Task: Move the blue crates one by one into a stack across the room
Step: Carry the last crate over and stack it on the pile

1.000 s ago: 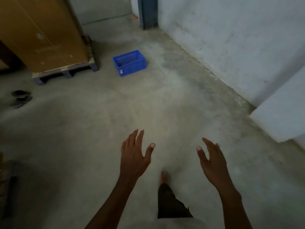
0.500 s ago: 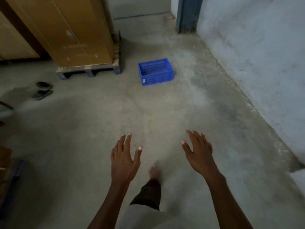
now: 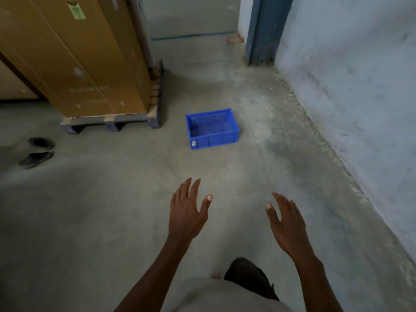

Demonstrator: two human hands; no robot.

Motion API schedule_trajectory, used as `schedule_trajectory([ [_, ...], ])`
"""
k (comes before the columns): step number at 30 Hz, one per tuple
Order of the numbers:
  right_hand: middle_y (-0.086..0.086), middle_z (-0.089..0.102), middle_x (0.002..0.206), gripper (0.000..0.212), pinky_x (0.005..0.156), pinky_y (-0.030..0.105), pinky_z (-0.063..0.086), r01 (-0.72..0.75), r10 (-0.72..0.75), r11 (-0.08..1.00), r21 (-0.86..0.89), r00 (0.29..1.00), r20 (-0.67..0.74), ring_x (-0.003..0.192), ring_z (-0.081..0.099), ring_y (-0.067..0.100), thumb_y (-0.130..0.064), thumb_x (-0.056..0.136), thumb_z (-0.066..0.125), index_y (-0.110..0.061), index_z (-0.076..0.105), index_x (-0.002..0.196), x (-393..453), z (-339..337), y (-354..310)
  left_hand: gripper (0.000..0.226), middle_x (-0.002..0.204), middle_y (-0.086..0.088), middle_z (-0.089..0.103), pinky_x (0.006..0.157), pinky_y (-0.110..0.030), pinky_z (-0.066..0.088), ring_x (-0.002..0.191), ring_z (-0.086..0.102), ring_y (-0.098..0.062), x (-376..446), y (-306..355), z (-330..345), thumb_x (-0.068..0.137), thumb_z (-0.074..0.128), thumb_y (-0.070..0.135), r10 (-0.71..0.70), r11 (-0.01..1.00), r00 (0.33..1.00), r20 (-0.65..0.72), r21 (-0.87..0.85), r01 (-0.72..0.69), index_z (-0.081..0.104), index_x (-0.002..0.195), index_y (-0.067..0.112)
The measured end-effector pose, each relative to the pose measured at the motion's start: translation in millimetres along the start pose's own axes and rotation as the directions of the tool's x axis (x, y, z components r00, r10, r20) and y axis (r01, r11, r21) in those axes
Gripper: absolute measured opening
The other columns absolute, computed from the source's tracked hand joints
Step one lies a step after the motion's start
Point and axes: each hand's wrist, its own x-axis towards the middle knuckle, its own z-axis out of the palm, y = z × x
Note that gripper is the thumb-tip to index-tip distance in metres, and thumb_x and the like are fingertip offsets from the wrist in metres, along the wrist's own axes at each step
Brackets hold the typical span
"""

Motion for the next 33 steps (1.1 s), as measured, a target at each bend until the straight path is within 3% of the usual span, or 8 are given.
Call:
schedule_trajectory([
  [12,0.002,0.036,0.160,0.064,0.121,0.045,0.021,0.110,-0.101,0.991,-0.071,0.987,0.128,0.151,0.021,0.026,-0.059,0.098,0.033,-0.026,0.036,0.153,371.5,-6.0,-62.7,0.072,0.158,-0.007,0.040,0.115,-0.046,0.031,0.144,0.038,-0.028,305.7,4.8,53.5,0.094,0.031,0.068,-0.142,0.989,0.986,-0.092,0.018,0.144,0.048,0.148,0.024],
  [17,0.004,0.042,0.156,0.106,0.118,0.048,0.028,0.191,-0.150,0.966,-0.176,0.963,0.225,0.146,0.032,0.031,-0.091,0.077,0.003,-0.025,0.041,0.150,515.9,-2.1,-98.2,0.071,0.157,-0.008,0.040,0.114,-0.046,0.031,0.143,0.039,-0.029,415.2,-2.1,58.0,0.094,0.030,0.068,-0.245,0.968,0.964,-0.108,0.034,0.250,0.049,0.147,0.024],
  [22,0.010,0.043,0.154,0.061,0.115,0.048,0.031,0.227,-0.151,0.948,-0.223,0.938,0.314,0.142,0.038,0.034,-0.053,0.100,0.043,-0.020,0.041,0.150,649.3,21.2,-143.0,0.071,0.158,-0.008,0.040,0.115,-0.047,0.029,0.144,0.037,-0.030,534.1,-31.4,71.0,0.093,0.030,0.067,-0.293,0.952,0.953,-0.079,0.066,0.299,0.048,0.148,0.025],
  [30,0.011,0.046,0.152,0.059,0.114,0.044,0.034,0.121,0.012,0.964,-0.238,0.871,0.491,0.140,0.042,0.030,-0.049,0.100,0.048,-0.017,0.044,0.149,837.0,92.3,-189.4,0.082,0.157,-0.011,0.040,0.116,-0.045,0.027,0.144,0.037,-0.031,723.9,-101.3,117.8,0.087,0.023,0.071,-0.378,0.924,0.921,0.094,0.099,0.369,0.048,0.148,0.022],
  [33,0.013,0.049,0.150,0.060,0.112,0.044,0.037,0.064,0.099,0.956,-0.285,0.848,0.521,0.137,0.045,0.031,-0.050,0.100,0.048,-0.017,0.045,0.149,900.8,116.8,-192.3,0.073,0.157,-0.012,0.040,0.115,-0.049,0.028,0.143,0.037,-0.033,788.3,-128.4,142.5,0.091,0.028,0.066,-0.392,0.917,0.913,0.115,0.130,0.378,0.052,0.144,0.022],
])
